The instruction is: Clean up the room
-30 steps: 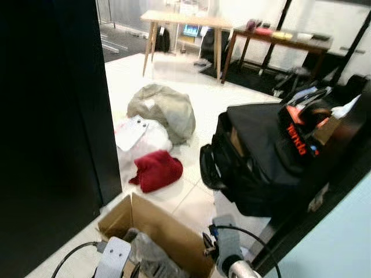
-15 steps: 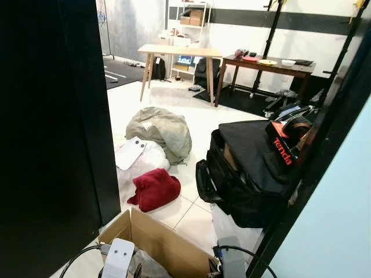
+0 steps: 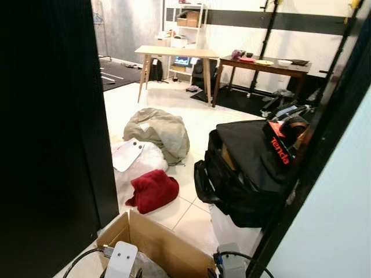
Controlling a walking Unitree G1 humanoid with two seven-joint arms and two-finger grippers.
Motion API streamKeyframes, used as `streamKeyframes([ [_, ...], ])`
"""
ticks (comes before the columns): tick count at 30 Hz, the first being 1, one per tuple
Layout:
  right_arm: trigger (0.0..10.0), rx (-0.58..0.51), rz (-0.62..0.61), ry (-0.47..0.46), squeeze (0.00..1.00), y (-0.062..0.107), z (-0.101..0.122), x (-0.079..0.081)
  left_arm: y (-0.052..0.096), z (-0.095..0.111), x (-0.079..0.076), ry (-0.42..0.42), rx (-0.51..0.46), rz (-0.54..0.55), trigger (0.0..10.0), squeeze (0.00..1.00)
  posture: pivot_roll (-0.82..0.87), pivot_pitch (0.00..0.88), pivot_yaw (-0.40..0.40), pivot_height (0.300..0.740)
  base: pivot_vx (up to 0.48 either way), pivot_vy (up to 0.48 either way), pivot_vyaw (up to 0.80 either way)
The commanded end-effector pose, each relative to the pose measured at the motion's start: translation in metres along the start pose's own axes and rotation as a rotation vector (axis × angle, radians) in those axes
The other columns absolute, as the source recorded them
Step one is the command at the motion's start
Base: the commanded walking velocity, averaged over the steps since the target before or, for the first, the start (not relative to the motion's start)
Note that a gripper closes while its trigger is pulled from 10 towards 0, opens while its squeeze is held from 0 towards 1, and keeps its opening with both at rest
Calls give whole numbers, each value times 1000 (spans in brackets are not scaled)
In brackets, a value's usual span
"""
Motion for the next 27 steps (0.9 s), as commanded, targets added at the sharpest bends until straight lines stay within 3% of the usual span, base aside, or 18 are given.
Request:
streamKeyframes([
  [1,10000,36,-20,-21,0,5,-11,-3,2,-7,-4,-13,25,-26,10000,0,42,119,-26,740,0,0,-800],
  [15,10000,111,-36,-36,0,13,-26,-7,4,-5,-5,-43,35,-79,10000,0,53,132,24,740,0,0,-800],
  [27,10000,131,-8,-10,0,16,-28,-6,6,-9,-5,-5,49,-61,10000,0,48,136,0,740,0,0,-800],
])
Point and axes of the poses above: a point about 5 cm out from each wrist's last joint towards the gripper, its own y axis pointing back from the gripper into the wrist, its own z axis along the axis of the wrist's last joint, x = y × z, the point moved 3 cm from there along -y, pointing out of the wrist towards the gripper, and after that the axes turned 9 degrees about y, right-handed, at the moved point
